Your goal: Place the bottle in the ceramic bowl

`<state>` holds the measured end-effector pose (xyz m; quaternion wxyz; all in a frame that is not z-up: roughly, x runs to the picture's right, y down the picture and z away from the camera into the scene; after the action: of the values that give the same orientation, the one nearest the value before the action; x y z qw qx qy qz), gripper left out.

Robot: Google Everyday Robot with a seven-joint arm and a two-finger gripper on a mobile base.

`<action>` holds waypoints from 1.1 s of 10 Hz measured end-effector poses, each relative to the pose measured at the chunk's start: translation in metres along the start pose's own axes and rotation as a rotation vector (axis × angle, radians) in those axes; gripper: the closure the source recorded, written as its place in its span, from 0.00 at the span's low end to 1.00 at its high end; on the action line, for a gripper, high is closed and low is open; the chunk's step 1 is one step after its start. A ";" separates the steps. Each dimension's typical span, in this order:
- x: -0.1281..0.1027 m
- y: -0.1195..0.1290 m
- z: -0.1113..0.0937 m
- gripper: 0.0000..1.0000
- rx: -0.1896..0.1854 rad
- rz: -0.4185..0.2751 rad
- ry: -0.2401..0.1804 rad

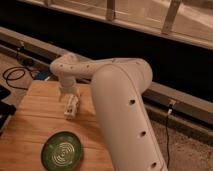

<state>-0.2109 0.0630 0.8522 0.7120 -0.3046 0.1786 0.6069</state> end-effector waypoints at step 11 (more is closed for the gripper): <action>0.011 -0.003 0.054 0.85 0.037 -0.006 0.137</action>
<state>-0.2126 0.1062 0.8871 0.7054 -0.3327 0.2375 0.5791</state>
